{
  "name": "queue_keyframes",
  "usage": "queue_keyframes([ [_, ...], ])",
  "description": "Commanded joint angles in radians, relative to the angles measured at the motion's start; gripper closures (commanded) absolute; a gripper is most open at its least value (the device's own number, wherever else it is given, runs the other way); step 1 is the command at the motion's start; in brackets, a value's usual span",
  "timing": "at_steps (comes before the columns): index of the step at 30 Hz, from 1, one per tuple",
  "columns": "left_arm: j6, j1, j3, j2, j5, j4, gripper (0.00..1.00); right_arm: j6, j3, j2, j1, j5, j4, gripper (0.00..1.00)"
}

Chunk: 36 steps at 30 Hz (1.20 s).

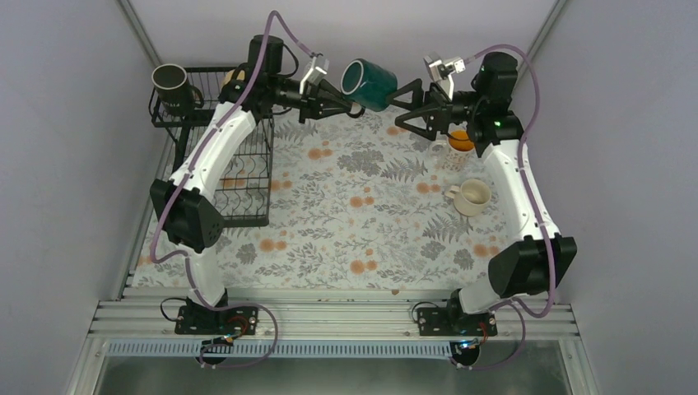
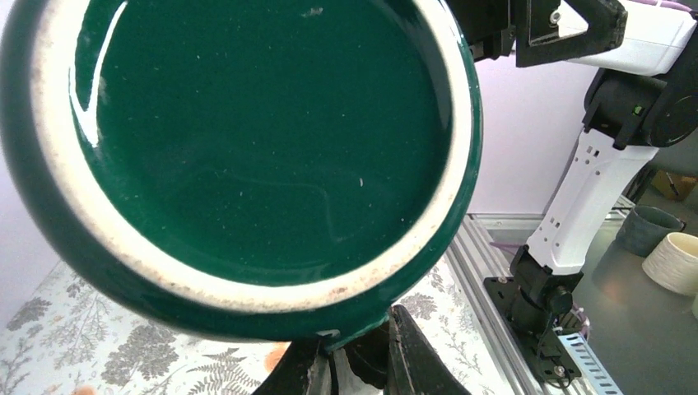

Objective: Unload the cups from the dish rack

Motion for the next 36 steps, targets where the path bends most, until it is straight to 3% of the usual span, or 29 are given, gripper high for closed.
queue_keyframes([
  [1, 0.08, -0.009, 0.055, -0.01, 0.069, -0.023, 0.98, -0.054, 0.014, -0.071, -0.002, 0.008, -0.055, 0.0],
  [8, 0.137, 0.034, 0.045, -0.043, 0.091, -0.076, 0.98, -0.134, 0.039, -0.088, -0.055, 0.073, -0.179, 0.0],
  [14, 0.048, 0.038, 0.046, -0.078, 0.125, 0.012, 0.98, -0.288, 0.106, -0.035, -0.062, 0.121, -0.369, 0.0],
  [20, -0.135, -0.02, 0.003, -0.094, 0.149, 0.21, 0.98, -0.292, 0.081, -0.005, -0.06, 0.128, -0.334, 0.0],
  [36, -0.213, -0.077, 0.148, 0.11, 0.175, 0.269, 0.98, -0.131, 0.05, -0.022, -0.054, -0.026, -0.165, 0.02],
])
